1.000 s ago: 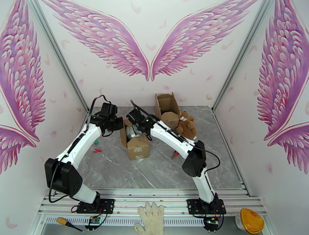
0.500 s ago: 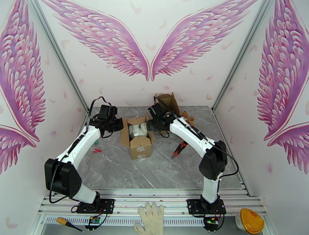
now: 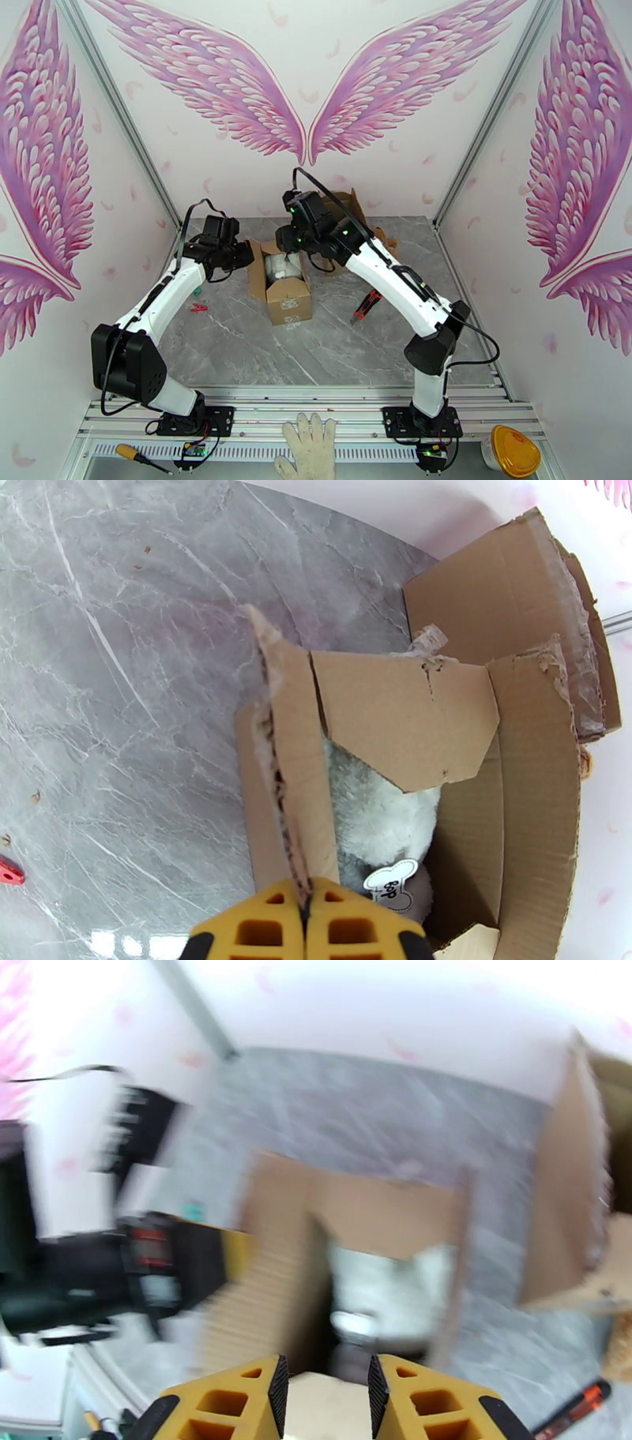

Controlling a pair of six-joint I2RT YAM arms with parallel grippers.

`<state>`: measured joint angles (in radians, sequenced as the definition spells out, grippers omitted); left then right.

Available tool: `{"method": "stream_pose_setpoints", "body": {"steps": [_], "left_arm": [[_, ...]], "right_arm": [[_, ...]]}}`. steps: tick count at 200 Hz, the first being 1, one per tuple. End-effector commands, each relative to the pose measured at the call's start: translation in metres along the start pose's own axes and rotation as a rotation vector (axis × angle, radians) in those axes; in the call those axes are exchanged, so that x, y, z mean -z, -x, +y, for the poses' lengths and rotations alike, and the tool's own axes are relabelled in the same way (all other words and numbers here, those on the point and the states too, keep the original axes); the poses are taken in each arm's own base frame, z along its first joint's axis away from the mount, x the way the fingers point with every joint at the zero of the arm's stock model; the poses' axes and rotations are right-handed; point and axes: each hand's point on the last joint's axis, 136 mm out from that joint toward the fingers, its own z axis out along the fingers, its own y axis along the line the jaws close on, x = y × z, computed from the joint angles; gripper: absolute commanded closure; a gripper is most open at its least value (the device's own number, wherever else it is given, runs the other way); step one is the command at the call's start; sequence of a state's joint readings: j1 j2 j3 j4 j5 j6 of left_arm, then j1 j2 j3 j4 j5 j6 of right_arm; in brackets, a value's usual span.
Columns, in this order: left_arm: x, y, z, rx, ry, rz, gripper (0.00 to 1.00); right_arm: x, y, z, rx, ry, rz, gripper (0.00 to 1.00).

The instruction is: Unpack the express box

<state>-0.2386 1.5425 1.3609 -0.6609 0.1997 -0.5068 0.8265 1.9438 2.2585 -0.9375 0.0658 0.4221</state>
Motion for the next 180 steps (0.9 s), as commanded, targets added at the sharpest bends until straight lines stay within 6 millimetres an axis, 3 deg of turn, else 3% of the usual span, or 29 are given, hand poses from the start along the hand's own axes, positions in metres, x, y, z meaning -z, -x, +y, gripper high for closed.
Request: {"method": "stream_pose_setpoints", "body": {"steps": [1,31,52,107,157,180], "left_arm": [[-0.003,-0.016,0.002,0.012,0.011,0.042,1.0],[-0.003,-0.016,0.003,0.012,0.019,0.037,1.0],[-0.003,-0.018,0.005,0.006,0.031,0.039,1.0],[-0.007,-0.019,0.008,-0.004,0.042,0.046,1.0],[-0.009,-0.018,0.01,-0.008,0.053,0.047,1.0],[-0.01,-0.019,0.011,-0.01,0.059,0.049,1.0]], "right_arm": [[-0.045,-0.039,0.012,0.03,0.007,0.138,0.65],[-0.09,-0.071,-0.014,0.042,-0.12,0.221,0.65],[-0.108,-0.087,-0.04,0.019,-0.212,0.251,0.65],[-0.125,-0.103,-0.083,0.066,-0.374,0.255,0.53],[-0.16,-0.134,-0.095,0.0,-0.317,0.369,0.33],[-0.173,-0.142,-0.091,-0.007,-0.262,0.389,0.3]]}}
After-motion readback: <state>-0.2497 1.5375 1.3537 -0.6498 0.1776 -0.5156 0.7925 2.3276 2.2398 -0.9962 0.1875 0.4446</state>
